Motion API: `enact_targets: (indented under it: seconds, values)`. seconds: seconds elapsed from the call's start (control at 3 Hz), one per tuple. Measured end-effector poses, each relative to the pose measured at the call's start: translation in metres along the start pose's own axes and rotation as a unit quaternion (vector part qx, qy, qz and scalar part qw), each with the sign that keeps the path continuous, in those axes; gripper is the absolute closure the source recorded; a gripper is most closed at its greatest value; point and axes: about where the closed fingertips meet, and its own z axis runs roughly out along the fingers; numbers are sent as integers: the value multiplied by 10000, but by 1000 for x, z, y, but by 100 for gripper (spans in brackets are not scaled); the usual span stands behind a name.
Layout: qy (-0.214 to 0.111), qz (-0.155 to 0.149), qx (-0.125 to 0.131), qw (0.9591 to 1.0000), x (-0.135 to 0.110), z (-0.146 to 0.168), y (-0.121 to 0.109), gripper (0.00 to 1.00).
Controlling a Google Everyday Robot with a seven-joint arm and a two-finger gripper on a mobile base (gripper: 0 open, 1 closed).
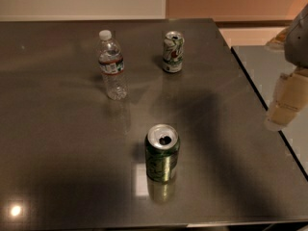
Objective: Knock green can over
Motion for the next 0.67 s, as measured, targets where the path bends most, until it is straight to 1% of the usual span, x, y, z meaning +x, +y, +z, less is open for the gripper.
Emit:
enact_targets:
  seconds: [0.33,0.67]
  values:
    - [-26,-9,25,10000,-1,-1,0,0]
    - [-323,-92,-56,9994,-12,5,5,0]
